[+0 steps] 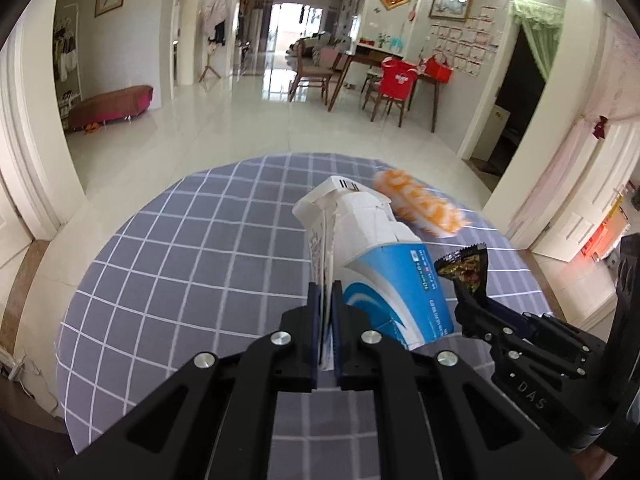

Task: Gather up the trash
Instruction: 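Carry white-blue box and chocolate wrapper over the basin, open both tools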

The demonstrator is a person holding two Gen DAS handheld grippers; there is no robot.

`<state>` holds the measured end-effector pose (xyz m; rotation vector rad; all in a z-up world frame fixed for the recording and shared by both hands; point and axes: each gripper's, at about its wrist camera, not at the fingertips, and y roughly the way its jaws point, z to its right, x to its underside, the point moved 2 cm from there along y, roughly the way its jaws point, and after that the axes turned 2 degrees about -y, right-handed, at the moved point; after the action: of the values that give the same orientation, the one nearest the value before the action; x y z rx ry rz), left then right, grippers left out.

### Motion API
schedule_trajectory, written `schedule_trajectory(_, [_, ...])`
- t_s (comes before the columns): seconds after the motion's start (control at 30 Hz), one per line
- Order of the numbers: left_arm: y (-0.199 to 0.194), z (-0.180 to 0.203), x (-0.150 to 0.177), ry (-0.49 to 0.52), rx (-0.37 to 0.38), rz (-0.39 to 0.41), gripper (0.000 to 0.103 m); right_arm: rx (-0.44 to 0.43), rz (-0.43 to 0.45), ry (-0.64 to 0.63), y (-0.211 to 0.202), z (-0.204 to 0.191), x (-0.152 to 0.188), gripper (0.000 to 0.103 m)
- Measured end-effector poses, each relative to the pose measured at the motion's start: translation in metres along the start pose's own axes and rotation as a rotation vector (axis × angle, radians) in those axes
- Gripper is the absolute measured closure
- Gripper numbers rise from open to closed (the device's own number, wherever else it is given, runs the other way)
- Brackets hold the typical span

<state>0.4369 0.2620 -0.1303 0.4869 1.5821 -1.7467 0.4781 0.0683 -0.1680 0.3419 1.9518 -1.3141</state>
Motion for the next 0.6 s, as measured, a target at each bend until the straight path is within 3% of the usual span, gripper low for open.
schedule_trajectory(0.33, [-0.038, 0.089, 0.018, 0.115, 0.077, 0.019, 0.098, 0.011, 0.104, 0.072, -0.092, 0.044, 0.017, 0.080])
schedule_trajectory(0.6, [-0.047, 0.194, 0.055, 0.250, 0.172, -0.019, 0.097, 0.079, 0.177, 0.200, -0.166, 0.122, 0.065, 0.080])
